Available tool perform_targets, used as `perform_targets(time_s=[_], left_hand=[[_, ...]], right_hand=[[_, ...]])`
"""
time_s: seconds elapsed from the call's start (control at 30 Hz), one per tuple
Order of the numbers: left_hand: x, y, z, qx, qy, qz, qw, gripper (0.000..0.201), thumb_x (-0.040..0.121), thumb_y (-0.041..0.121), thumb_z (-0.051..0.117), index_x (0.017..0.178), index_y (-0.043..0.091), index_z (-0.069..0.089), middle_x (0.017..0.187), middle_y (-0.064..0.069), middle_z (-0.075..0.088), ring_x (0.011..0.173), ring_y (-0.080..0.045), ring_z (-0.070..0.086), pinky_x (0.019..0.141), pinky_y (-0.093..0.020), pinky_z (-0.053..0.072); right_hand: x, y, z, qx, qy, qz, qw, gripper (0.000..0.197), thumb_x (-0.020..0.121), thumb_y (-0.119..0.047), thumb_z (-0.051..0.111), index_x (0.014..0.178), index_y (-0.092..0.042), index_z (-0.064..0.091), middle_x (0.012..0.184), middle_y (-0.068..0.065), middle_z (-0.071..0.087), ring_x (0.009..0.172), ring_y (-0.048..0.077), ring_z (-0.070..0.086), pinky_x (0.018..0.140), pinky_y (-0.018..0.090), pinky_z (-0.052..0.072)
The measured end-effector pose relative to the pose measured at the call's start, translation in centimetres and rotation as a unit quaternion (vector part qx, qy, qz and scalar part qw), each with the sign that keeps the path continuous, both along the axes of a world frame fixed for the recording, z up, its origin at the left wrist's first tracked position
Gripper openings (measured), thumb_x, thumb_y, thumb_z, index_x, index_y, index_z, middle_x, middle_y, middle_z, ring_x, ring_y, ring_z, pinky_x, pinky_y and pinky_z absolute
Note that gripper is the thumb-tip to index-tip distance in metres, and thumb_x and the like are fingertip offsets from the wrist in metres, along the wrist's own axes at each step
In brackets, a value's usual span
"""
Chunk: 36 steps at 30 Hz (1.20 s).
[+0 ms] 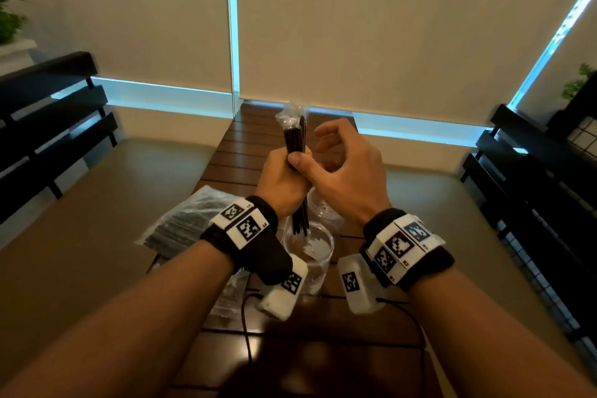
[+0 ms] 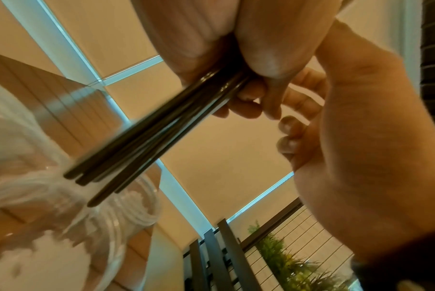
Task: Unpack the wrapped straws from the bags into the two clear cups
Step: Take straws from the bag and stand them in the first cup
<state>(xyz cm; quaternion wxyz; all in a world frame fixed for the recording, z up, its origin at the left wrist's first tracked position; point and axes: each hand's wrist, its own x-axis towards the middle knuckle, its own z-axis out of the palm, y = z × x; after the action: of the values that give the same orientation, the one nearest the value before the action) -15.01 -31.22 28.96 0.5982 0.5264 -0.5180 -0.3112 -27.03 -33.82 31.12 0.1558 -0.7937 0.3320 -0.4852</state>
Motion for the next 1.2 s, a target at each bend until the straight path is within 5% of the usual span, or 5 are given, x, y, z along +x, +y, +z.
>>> perform_targets(time_s=[0.13, 0.27, 0.37, 0.6, 1.2], left_hand=[[-0.7, -0.6, -3.2, 0.053, -0.058, -0.001, 0.997, 0.022, 0.091, 0.005, 0.051, 0.076, 0.020, 0.052, 0.077, -0.003, 0.062, 0.066, -0.013, 0.056, 0.063, -0.030, 0.050], [-1.9, 0.0, -5.9, 0.071, -0.112, 0.004, 0.991, 0.052, 0.085, -0.003, 0.065, 0.130, 0.018, 0.048, 0.126, -0.002, 0.054, 0.102, 0.006, 0.050, 0.091, -0.002, 0.037], [-1.9, 0.0, -6.3, 0.116, -0.148, 0.002, 0.982, 0.019, 0.086, 0.011, 0.067, 0.097, 0.024, 0.058, 0.104, -0.012, 0.068, 0.095, -0.026, 0.065, 0.088, -0.041, 0.055], [1.3, 2.7, -9.7, 0.251, -0.469, -0.044, 0.845, 0.074, 0.061, 0.058, 0.079, 0.122, 0.022, 0.056, 0.129, -0.002, 0.044, 0.116, -0.019, 0.044, 0.098, -0.038, 0.045], [1.2, 3.6, -9.9, 0.202, -0.455, -0.039, 0.866, 0.049, 0.075, 0.059, 0.070, 0.102, 0.018, 0.070, 0.122, -0.001, 0.053, 0.101, -0.007, 0.040, 0.084, -0.018, 0.032]], right_hand=[[0.7, 0.1, -1.4, -0.025, 0.069, -0.019, 0.997, 0.053, 0.076, -0.066, 0.065, 0.114, -0.031, 0.052, 0.101, -0.016, 0.061, 0.089, 0.002, 0.059, 0.071, 0.028, 0.053], [2.1, -0.6, -3.6, 0.036, 0.069, 0.014, 0.997, 0.029, 0.085, -0.030, 0.065, 0.108, -0.022, 0.049, 0.082, -0.006, 0.064, 0.070, 0.015, 0.063, 0.064, 0.040, 0.057], [2.0, -1.3, -5.7, 0.035, 0.087, -0.001, 0.996, 0.018, 0.087, -0.017, 0.061, 0.099, -0.019, 0.048, 0.070, -0.007, 0.059, 0.060, 0.011, 0.058, 0.057, 0.030, 0.053], [0.5, -1.5, -11.2, 0.113, 0.150, -0.043, 0.981, 0.013, 0.090, -0.022, 0.061, 0.092, -0.022, 0.048, 0.072, -0.008, 0.058, 0.064, 0.010, 0.059, 0.060, 0.033, 0.056], [0.0, -3.6, -12.4, -0.011, 0.303, -0.064, 0.951, 0.027, 0.098, -0.035, 0.041, 0.113, -0.018, 0.057, 0.110, 0.002, 0.060, 0.099, 0.020, 0.055, 0.088, 0.040, 0.047]])
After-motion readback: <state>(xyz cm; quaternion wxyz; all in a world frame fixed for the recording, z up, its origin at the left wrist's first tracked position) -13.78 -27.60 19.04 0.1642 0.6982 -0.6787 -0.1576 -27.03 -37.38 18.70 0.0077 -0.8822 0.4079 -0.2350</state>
